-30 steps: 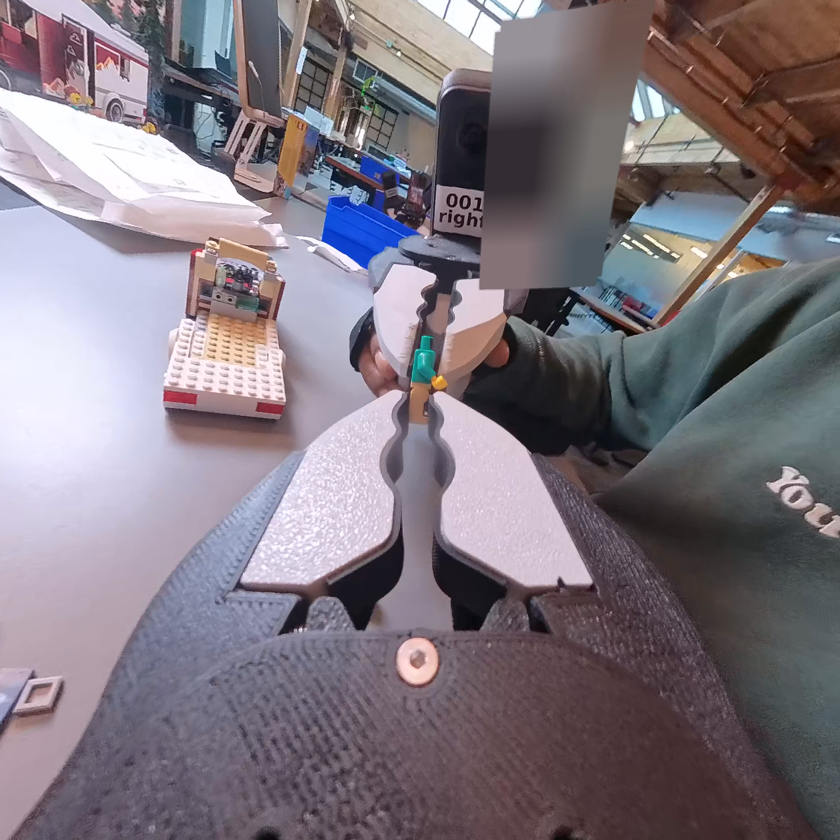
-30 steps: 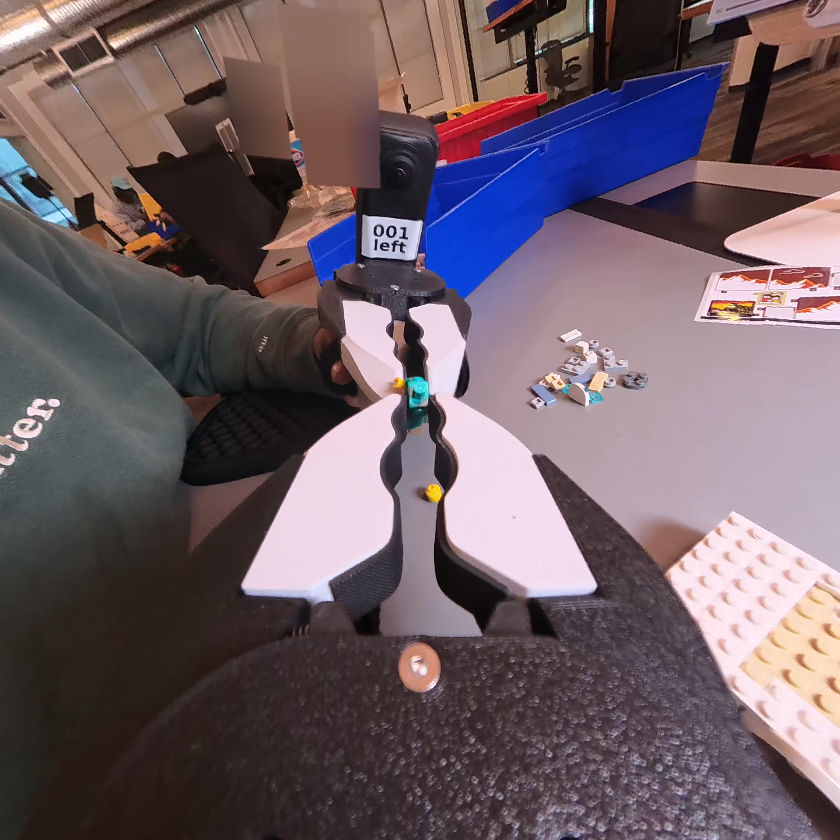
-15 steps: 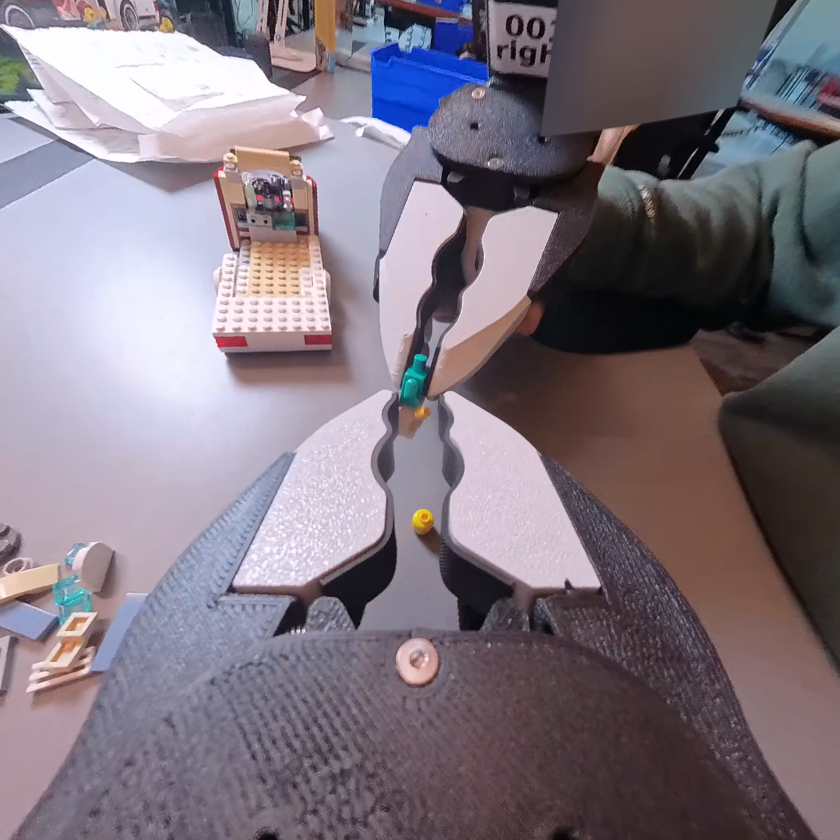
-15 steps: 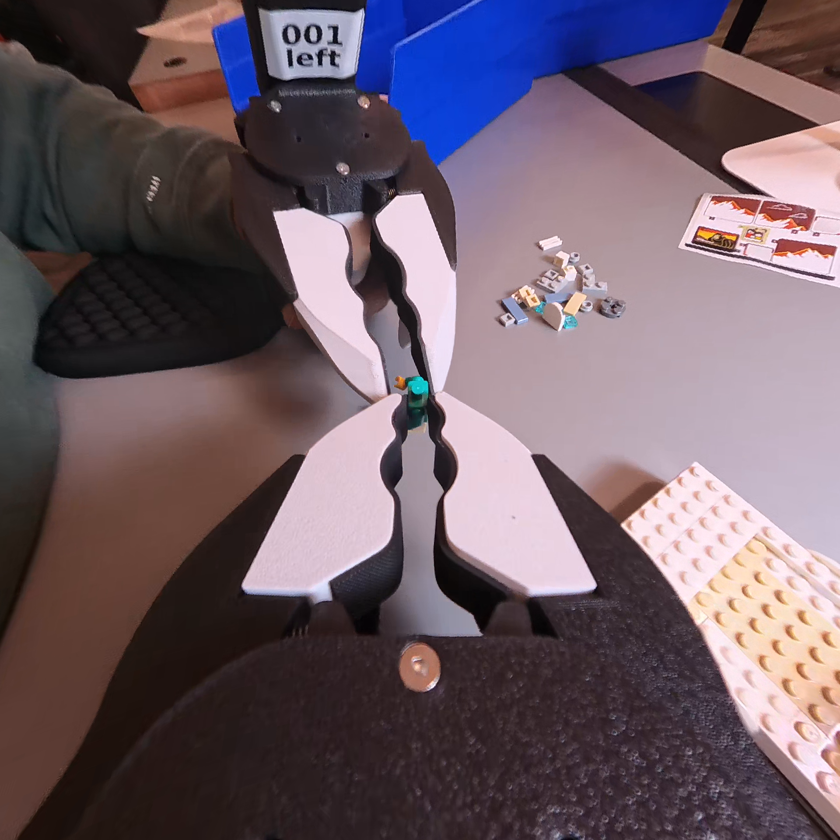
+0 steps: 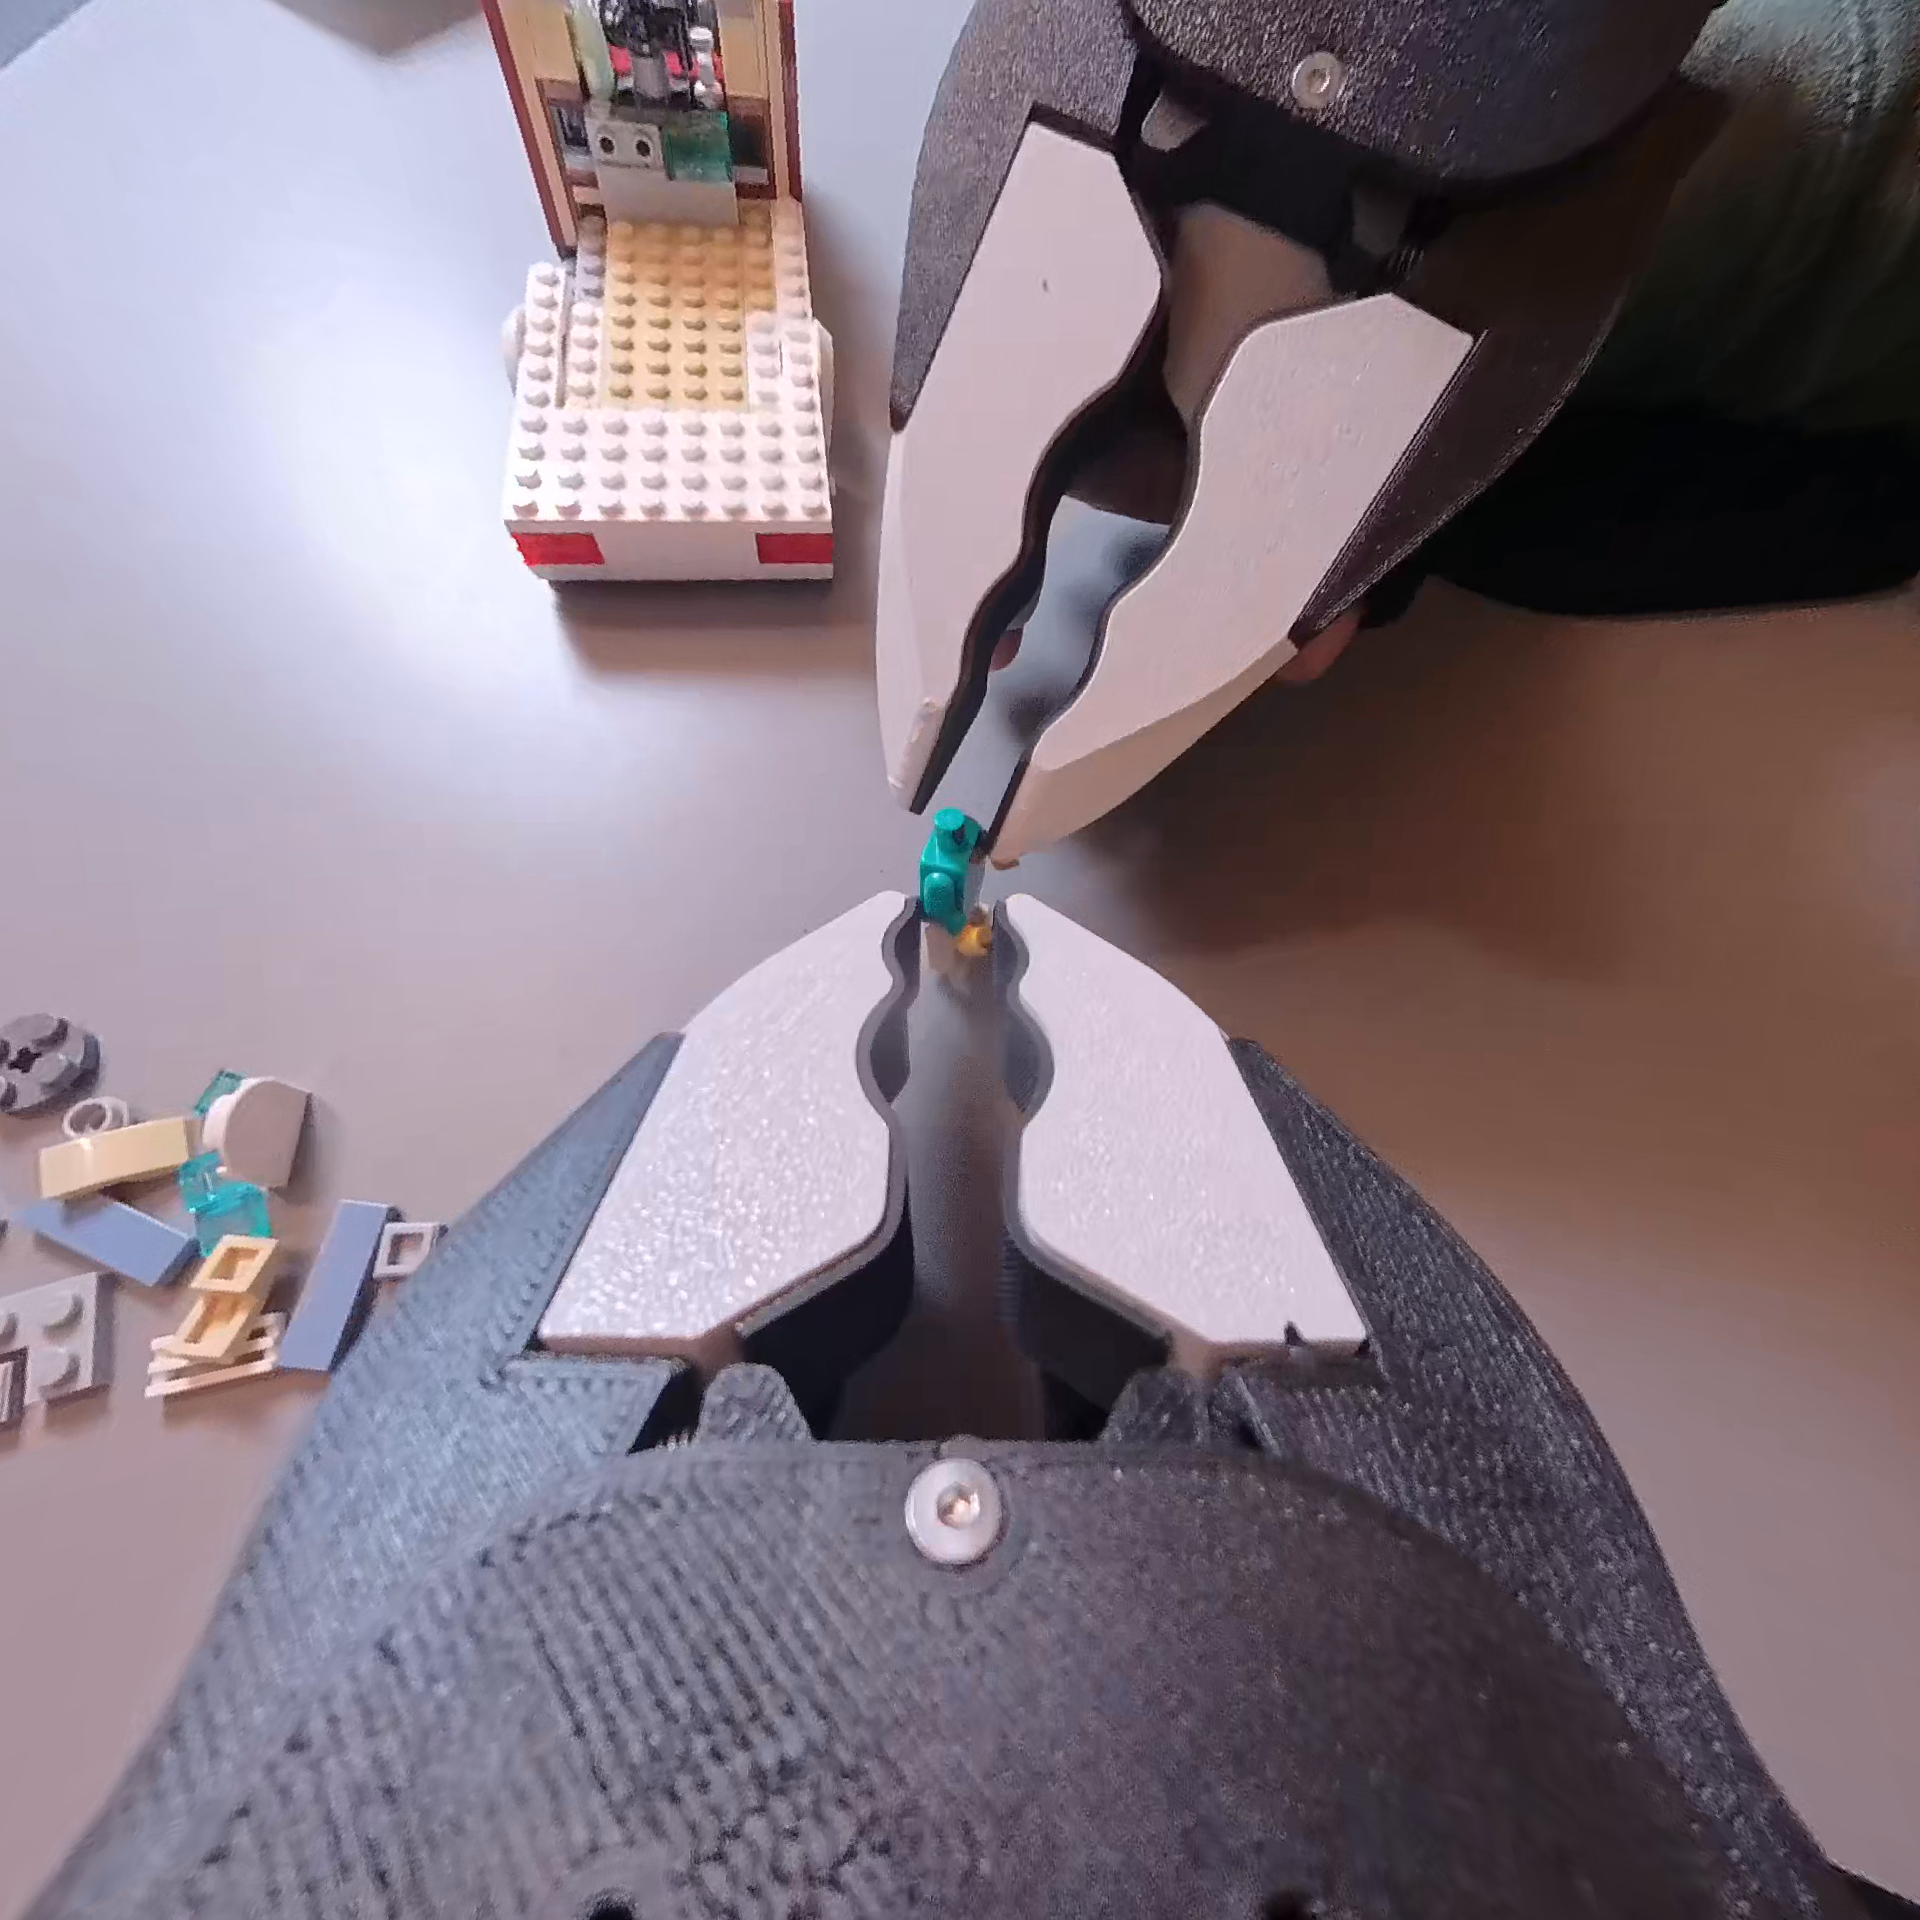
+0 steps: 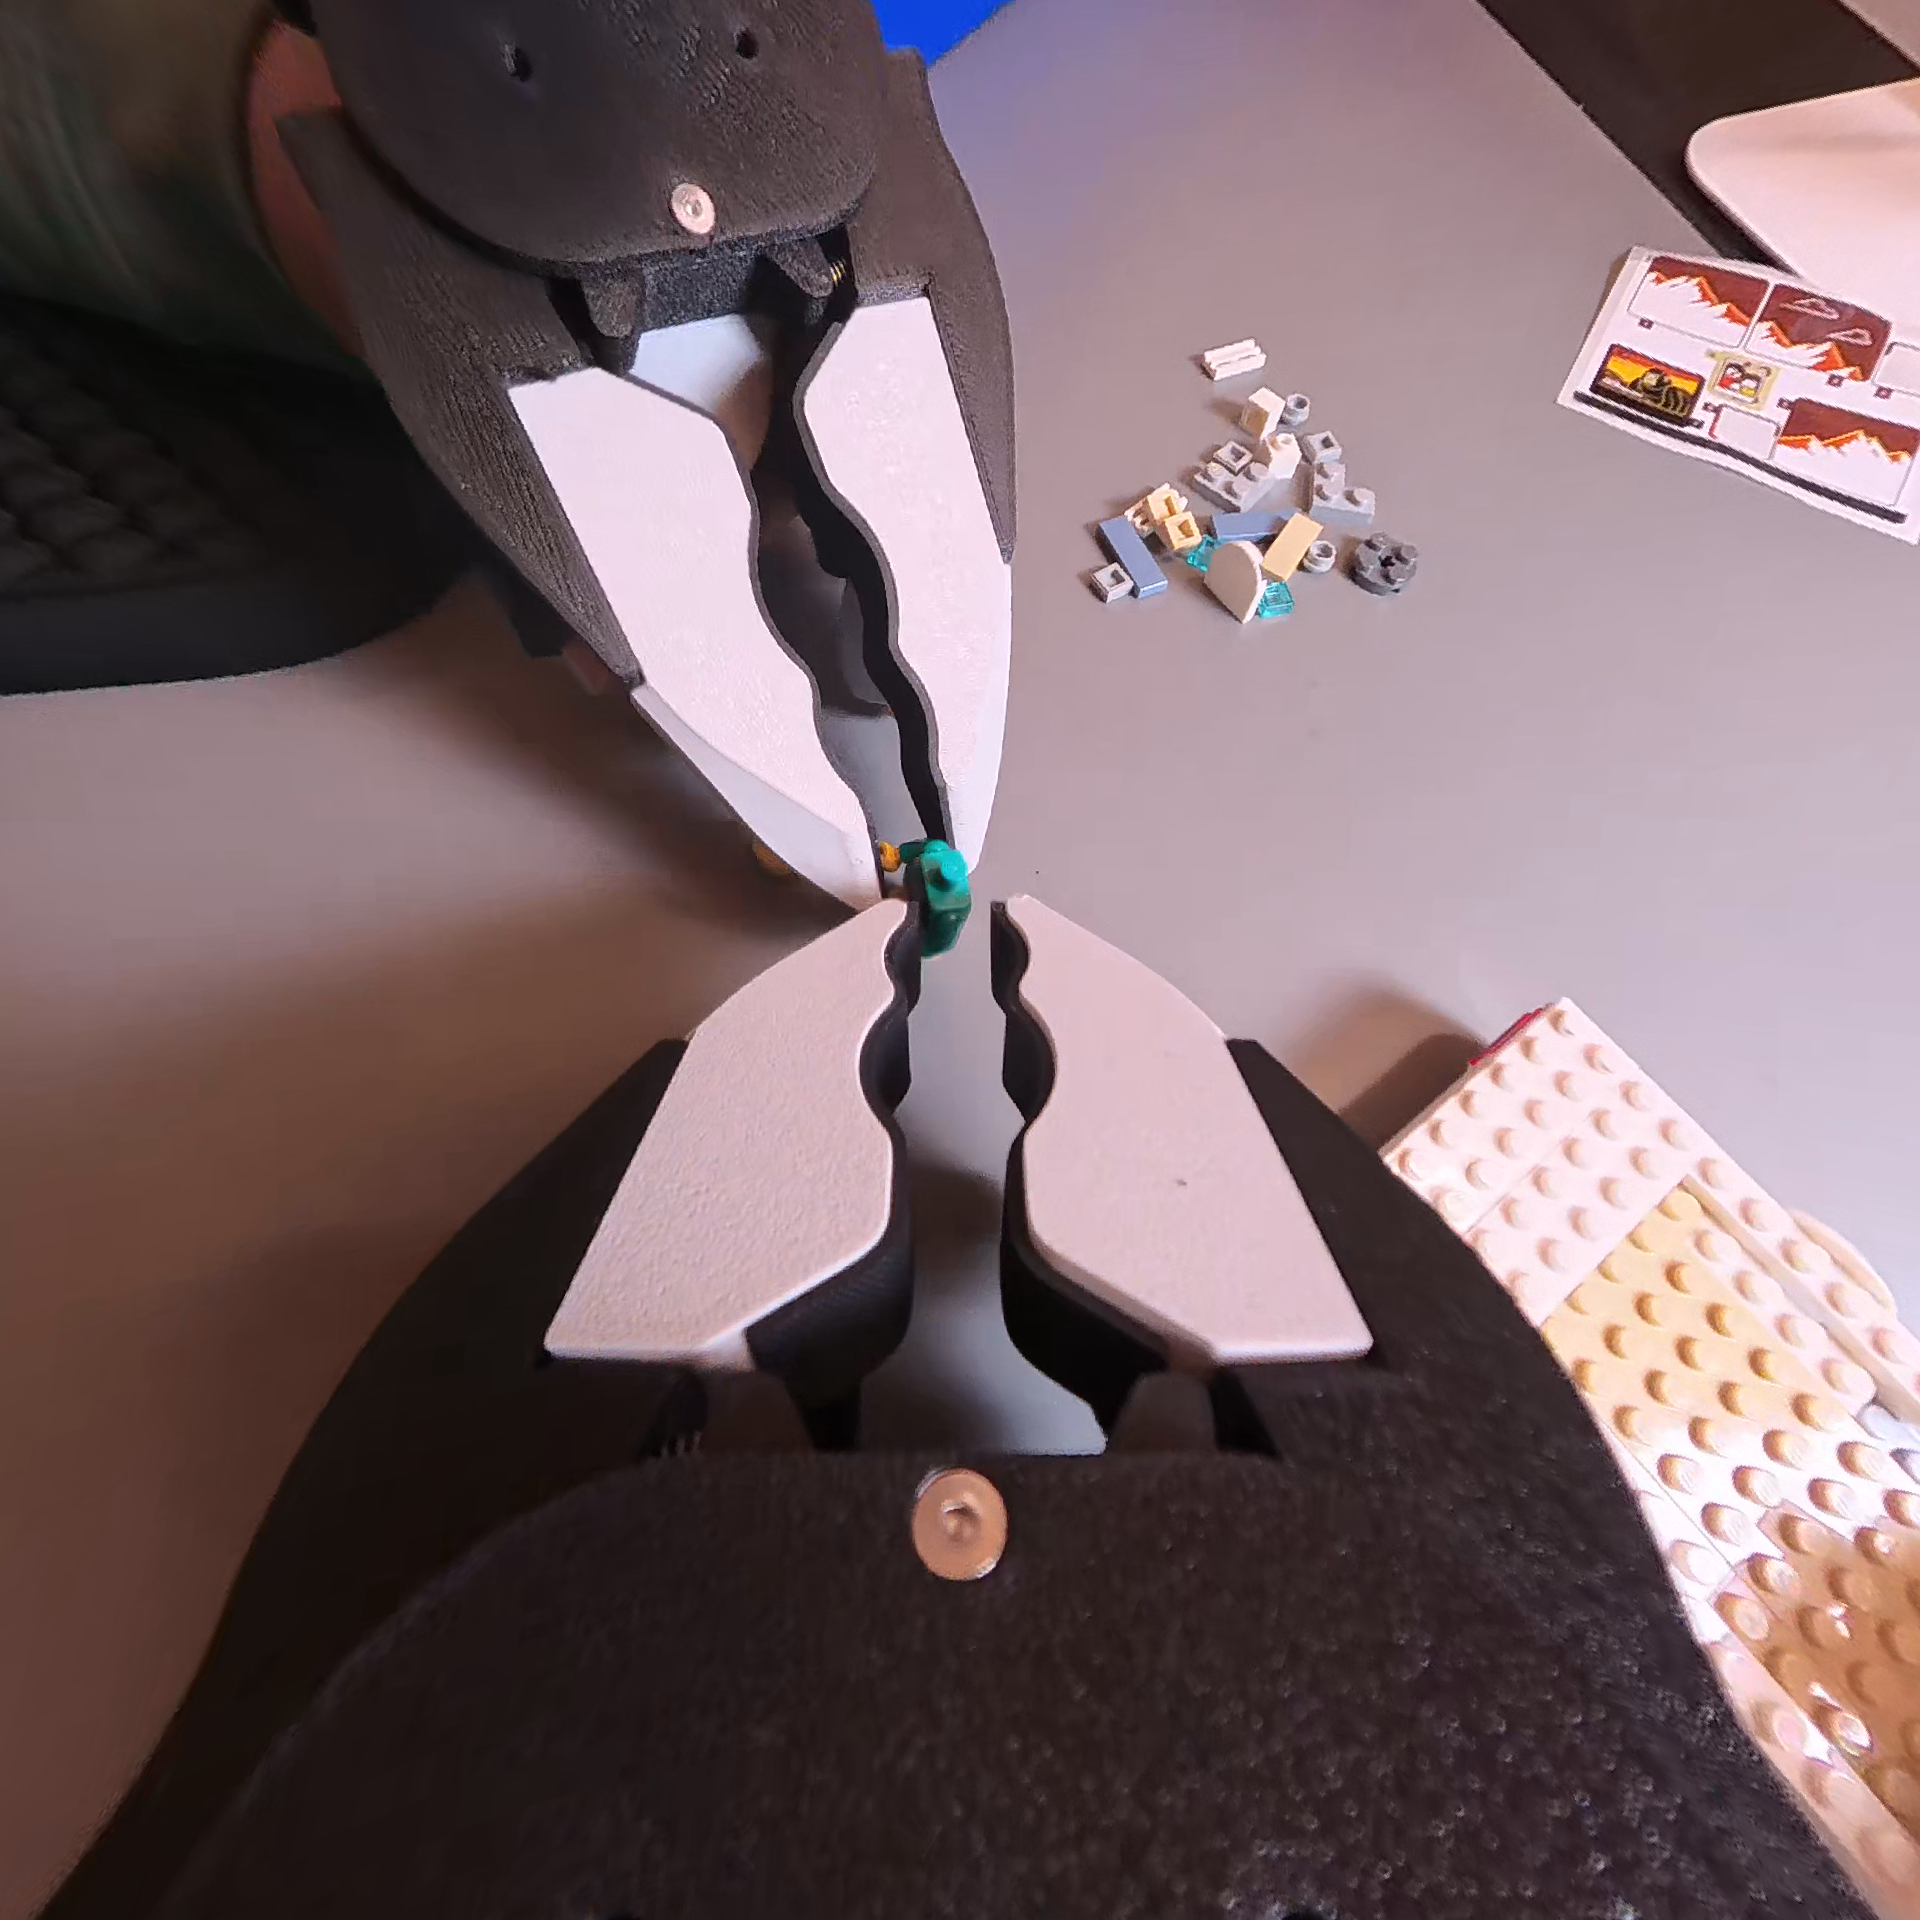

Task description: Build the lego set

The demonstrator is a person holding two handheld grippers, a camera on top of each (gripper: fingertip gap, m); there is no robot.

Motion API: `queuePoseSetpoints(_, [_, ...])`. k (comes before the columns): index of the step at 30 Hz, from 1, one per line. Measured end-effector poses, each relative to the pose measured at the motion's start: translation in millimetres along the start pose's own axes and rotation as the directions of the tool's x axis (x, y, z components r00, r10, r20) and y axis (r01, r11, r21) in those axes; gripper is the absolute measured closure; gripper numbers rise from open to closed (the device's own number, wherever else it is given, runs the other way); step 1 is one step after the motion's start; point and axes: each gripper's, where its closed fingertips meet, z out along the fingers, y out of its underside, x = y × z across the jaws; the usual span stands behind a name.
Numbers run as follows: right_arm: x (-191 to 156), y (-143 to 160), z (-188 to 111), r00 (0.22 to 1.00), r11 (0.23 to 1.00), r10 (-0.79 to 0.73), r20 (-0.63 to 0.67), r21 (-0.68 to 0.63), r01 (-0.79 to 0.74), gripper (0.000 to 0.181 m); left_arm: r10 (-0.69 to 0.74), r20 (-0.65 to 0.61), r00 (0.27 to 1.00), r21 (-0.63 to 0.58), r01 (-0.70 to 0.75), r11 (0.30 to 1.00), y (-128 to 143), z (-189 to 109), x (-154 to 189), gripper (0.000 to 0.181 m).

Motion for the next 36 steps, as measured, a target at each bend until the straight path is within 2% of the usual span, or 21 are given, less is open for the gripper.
queuePoseSetpoints(8, [-1, 1, 1, 1.0, 1.0, -0.002, 0.004, -0.005, 0.002, 0.169, -0.006, 0.01, 1.0, -0.032, 0.006, 0.999, 5, 1, -2, 0.168])
queuePoseSetpoints(20, [-3, 3, 1, 1.0, 1.0, -0.001, 0.015, -0.01, 0.001, 0.169, -0.002, 0.004, 1.0, -0.007, 0.002, 1.0, 1, 0, 0, 0.162])
queuePoseSetpoints(28, [-2, -6, -10, 1.0, 0.999, 0.008, 0.013, 0.054, -0.009, 0.157, 0.004, 0.028, 1.0, 0.102, -0.007, 0.995, -17, -10, -3, 0.15])
queuePoseSetpoints(34, [4, -13, -18, 0.999, 0.994, 0.033, -0.014, 0.107, -0.032, 0.153, 0.009, 0.053, 0.999, 0.129, -0.016, 0.992, -21, -14, -6, 0.147])
queuePoseSetpoints(36, [6, -16, -22, 0.999, 0.992, 0.038, -0.03, 0.124, -0.034, 0.152, 0.012, 0.1, 0.995, 0.198, -0.032, 0.98, -32, -25, -11, 0.149])
